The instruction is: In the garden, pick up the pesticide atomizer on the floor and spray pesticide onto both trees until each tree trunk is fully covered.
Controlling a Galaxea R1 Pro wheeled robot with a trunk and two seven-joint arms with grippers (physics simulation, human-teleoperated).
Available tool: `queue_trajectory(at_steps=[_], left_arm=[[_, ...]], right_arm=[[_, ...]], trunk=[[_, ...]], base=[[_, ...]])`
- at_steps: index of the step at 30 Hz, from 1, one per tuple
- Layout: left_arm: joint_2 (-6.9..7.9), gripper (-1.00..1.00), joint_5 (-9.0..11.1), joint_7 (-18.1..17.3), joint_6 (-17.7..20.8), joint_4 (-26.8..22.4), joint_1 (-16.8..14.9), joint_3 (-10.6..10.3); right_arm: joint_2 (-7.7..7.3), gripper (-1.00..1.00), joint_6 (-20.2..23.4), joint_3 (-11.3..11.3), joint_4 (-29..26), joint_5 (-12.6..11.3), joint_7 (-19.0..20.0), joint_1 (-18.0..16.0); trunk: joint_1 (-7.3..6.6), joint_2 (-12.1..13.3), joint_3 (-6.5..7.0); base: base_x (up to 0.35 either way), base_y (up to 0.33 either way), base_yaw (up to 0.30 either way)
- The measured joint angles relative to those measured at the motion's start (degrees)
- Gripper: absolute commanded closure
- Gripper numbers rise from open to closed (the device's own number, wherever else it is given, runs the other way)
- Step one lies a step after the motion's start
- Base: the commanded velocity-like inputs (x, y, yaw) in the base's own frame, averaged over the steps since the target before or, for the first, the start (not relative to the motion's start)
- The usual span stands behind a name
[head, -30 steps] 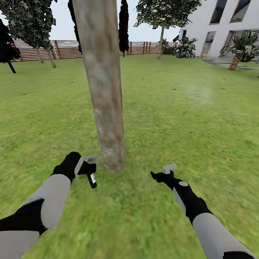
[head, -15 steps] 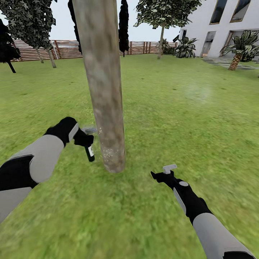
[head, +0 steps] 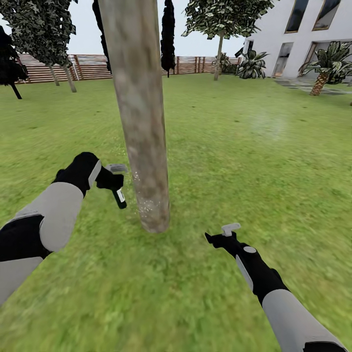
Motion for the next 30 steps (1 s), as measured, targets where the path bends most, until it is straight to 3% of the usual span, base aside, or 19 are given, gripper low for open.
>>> queue_trajectory(at_steps=[3, 5, 9, 13, 19, 30], left_arm=[[0.01, 1.00, -0.03, 0.04, -0.60, -0.04, 0.76, -0.24], [-0.43, 1.00, 0.04, -0.02, -1.14, -0.20, 3.70, -0.09], [-0.67, 1.00, -0.03, -0.13, -1.72, -0.43, 5.36, 0.11], [-0.81, 1.00, 0.28, 0.00, -1.54, -4.04, 5.49, 0.21], [-1.39, 1.00, 0.40, 0.00, -1.49, -4.60, 5.50, 0.23], [-1.52, 1.00, 0.30, 0.03, -1.47, -4.57, 5.50, 0.19]], right_arm=[[-0.02, -1.00, 0.00, 0.00, -0.01, 0.00, 0.00, 0.00], [-0.03, -1.00, 0.00, 0.01, -0.04, 0.00, 0.00, 0.00], [-0.04, -1.00, 0.01, 0.02, -0.08, 0.00, 0.00, 0.00], [-0.10, -1.00, -0.06, 0.04, 0.14, 0.04, 0.07, 0.00], [-0.21, -1.00, -0.07, -0.06, -0.02, 0.00, 0.00, 0.00], [-0.20, -1.00, 0.01, -0.06, 0.00, 0.00, 0.00, -0.01]], trunk=[[0.00, 0.00, 0.00], [0.01, 0.01, -0.01], [0.00, 0.00, 0.00], [0.00, 0.00, 0.00], [0.01, 0.00, 0.00], [0.00, 0.00, 0.00]], base=[[0.000, 0.000, 0.000], [0.000, 0.000, 0.000], [0.000, -0.082, 0.000], [0.000, -0.259, 0.000], [-0.048, -0.269, 0.024], [-0.093, -0.267, 0.259]])
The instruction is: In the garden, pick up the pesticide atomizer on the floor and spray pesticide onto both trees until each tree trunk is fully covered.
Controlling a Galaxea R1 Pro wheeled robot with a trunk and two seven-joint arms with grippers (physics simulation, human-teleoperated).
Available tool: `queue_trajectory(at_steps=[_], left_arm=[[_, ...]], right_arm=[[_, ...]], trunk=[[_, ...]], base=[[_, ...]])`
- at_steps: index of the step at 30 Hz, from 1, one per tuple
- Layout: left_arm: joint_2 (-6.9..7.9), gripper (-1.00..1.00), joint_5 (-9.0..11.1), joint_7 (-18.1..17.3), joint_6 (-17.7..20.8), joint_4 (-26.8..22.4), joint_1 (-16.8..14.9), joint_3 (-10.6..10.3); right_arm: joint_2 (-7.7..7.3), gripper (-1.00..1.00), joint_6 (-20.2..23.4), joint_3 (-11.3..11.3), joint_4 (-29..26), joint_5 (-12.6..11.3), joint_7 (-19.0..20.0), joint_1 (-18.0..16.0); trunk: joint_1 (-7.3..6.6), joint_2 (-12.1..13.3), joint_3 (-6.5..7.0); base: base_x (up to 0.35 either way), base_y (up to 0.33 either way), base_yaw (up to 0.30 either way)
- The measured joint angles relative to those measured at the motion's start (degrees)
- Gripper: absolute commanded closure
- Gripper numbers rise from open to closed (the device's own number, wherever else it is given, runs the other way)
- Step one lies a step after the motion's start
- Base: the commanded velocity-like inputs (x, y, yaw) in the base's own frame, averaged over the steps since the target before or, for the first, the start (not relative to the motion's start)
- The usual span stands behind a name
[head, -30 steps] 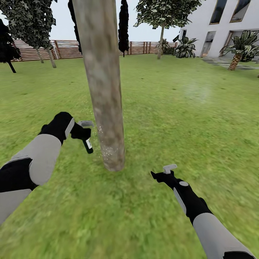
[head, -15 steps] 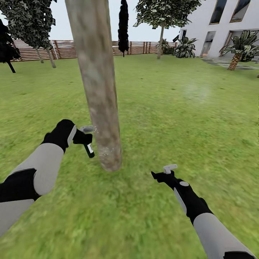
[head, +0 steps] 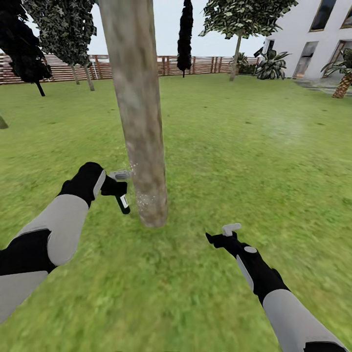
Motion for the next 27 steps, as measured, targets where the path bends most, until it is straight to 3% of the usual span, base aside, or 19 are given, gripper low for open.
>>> queue_trajectory(at_steps=[11, 27], left_arm=[[-0.05, 1.00, -0.01, 0.05, -0.03, 0.67, 1.51, -0.19], [-0.01, 1.00, -0.01, 0.13, -0.01, 0.69, 1.58, -0.14]], right_arm=[[-0.01, -1.00, 0.01, 0.00, -0.28, 0.00, 0.00, 0.01], [0.00, -1.00, 0.00, 0.00, -0.24, 0.00, 0.00, 0.00]], trunk=[[0.00, 0.00, 0.00], [0.00, 0.00, 0.00]], base=[[-0.001, -0.273, 0.061], [0.000, -0.273, 0.269]])
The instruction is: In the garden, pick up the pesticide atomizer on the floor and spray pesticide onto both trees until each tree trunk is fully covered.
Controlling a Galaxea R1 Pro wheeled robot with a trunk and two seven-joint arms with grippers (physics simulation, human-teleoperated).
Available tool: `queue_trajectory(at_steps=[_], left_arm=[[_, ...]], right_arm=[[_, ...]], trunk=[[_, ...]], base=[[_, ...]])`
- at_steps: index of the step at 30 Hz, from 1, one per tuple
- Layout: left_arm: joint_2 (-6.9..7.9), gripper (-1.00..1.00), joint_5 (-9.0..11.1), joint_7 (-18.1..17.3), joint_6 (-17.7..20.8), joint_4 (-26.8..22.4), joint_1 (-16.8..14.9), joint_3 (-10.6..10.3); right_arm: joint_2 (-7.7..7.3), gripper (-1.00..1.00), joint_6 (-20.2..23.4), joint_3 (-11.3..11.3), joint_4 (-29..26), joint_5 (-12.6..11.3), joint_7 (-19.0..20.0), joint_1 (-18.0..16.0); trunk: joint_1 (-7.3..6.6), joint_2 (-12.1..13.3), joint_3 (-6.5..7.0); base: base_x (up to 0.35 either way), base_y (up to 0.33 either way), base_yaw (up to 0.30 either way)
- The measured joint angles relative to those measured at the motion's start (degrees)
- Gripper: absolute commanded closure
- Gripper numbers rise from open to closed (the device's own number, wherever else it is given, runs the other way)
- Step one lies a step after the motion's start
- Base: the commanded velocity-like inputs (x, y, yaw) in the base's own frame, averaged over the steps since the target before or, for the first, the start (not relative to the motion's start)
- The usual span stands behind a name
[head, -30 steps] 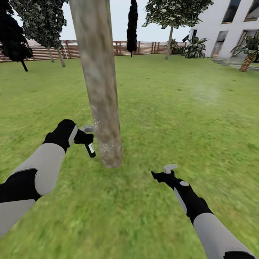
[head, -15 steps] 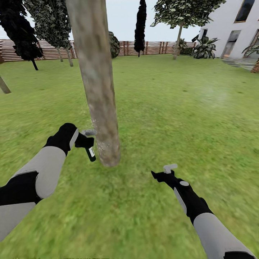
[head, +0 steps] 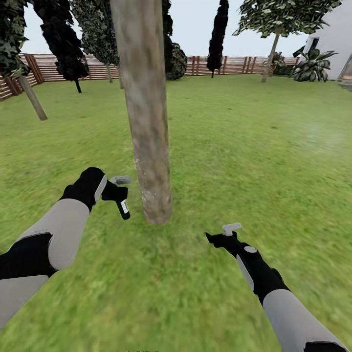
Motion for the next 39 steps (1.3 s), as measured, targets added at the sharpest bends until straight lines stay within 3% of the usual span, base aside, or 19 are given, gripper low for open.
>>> queue_trajectory(at_steps=[5, 17, 21, 23, 25, 27, 30, 32, 35, 37, 39], left_arm=[[-0.08, 1.00, 0.00, 0.00, 0.00, 0.05, 0.00, -0.05], [0.04, 1.00, -0.03, 0.08, -0.03, -0.11, -0.01, 0.15], [0.38, 1.00, -0.20, 0.22, 0.63, -0.83, -1.38, -0.18], [0.36, 1.00, -0.11, 0.22, 0.82, -0.84, -4.36, -0.34], [0.27, 1.00, -0.42, 0.42, 0.32, -0.49, -2.82, -0.38], [0.13, 1.00, -0.04, 0.36, -0.22, -0.79, 1.88, 0.09], [0.01, 1.00, -0.04, 0.56, -5.94, -0.25, 5.76, 0.22], [-0.02, 1.00, 0.07, 0.55, -7.08, -0.48, 6.47, 0.24], [0.02, 1.00, 2.51, 0.03, -7.34, -0.71, 6.64, 0.28], [0.07, 1.00, 6.78, -0.20, -7.52, -0.78, 6.65, -0.14], [0.08, 1.00, 7.09, -0.14, -7.59, -0.73, 6.66, -0.46]], right_arm=[[0.00, -1.00, 0.00, 0.00, -0.02, 0.00, 0.00, 0.00], [-0.01, -1.00, 0.01, 0.00, -0.05, 0.00, 0.00, 0.01], [-0.01, -1.00, -0.01, 0.01, -0.03, 0.00, 0.00, 0.01], [-0.01, -1.00, -0.01, 0.01, -0.07, 0.00, 0.00, 0.01], [-0.01, -1.00, -0.01, 0.01, -0.08, 0.00, 0.00, 0.01], [-0.01, -1.00, -0.01, 0.01, -0.05, 0.00, 0.00, 0.02], [-0.01, -1.00, -0.01, 0.01, -0.07, 0.00, 0.00, 0.01], [-0.01, -1.00, -0.01, 0.01, -0.05, 0.00, 0.00, 0.01], [-0.01, -1.00, -0.01, 0.01, -0.04, 0.00, 0.00, 0.01], [-0.01, -1.00, -0.01, 0.01, -0.04, 0.00, 0.00, 0.01], [-0.01, -1.00, -0.01, 0.01, -0.03, 0.00, 0.00, 0.01]], trunk=[[0.00, 0.00, 0.00], [-0.01, 0.00, 0.00], [0.00, 0.00, 0.00], [-0.01, -0.01, 0.01], [0.01, 0.00, -0.01], [0.01, 0.00, -0.01], [0.00, 0.00, -0.01], [0.00, 0.00, 0.00], [0.00, 0.00, 0.00], [0.00, 0.00, 0.00], [-0.02, 0.00, 0.00]], base=[[0.000, -0.273, 0.235], [0.009, -0.261, 0.005], [0.012, -0.034, 0.000], [0.000, -0.001, 0.000], [0.000, 0.000, 0.000], [0.000, 0.000, 0.000], [0.000, 0.000, 0.000], [0.000, 0.000, 0.000], [0.000, 0.000, 0.000], [0.036, 0.000, 0.000], [0.245, 0.000, 0.000]])
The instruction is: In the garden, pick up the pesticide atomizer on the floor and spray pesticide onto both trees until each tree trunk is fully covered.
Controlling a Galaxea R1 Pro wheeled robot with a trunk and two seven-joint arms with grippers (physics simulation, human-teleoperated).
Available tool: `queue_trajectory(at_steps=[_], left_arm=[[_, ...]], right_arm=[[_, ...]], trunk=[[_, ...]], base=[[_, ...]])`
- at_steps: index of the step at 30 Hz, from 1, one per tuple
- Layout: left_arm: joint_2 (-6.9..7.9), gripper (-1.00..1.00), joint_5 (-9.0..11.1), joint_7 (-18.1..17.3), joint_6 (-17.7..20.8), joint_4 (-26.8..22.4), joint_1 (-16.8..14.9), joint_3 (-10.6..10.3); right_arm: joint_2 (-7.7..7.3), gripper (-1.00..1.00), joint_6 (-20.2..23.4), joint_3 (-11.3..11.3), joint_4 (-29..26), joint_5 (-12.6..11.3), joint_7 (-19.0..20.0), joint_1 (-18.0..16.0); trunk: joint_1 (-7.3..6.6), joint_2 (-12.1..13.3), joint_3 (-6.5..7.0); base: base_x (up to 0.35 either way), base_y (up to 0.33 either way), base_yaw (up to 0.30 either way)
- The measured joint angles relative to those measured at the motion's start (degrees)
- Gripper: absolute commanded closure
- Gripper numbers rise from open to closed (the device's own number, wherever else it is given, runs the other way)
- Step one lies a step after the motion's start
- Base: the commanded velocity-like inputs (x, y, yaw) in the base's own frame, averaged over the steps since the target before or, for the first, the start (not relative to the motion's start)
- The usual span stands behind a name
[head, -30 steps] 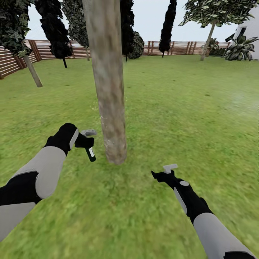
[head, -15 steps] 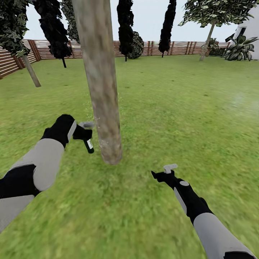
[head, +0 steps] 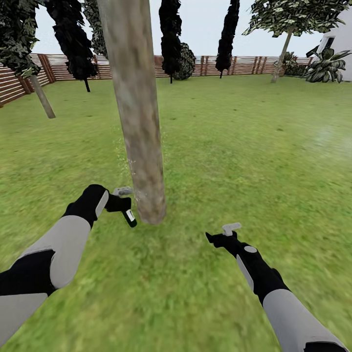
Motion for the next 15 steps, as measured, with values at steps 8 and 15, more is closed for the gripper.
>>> queue_trajectory(at_steps=[8, 15], left_arm=[[0.01, 1.00, -0.29, 0.53, 0.07, 0.88, 1.36, -0.13], [0.01, 1.00, -0.25, 0.83, 0.29, 0.88, 1.41, -0.14]], right_arm=[[0.01, -1.00, 0.00, -0.01, 0.01, 0.00, 0.00, -0.01], [0.01, -1.00, 0.01, -0.01, 0.01, 0.00, 0.00, -0.01]], trunk=[[0.02, 0.00, 0.00], [0.00, 0.00, 0.00]], base=[[0.186, -0.052, 0.077], [0.101, -0.247, 0.276]])
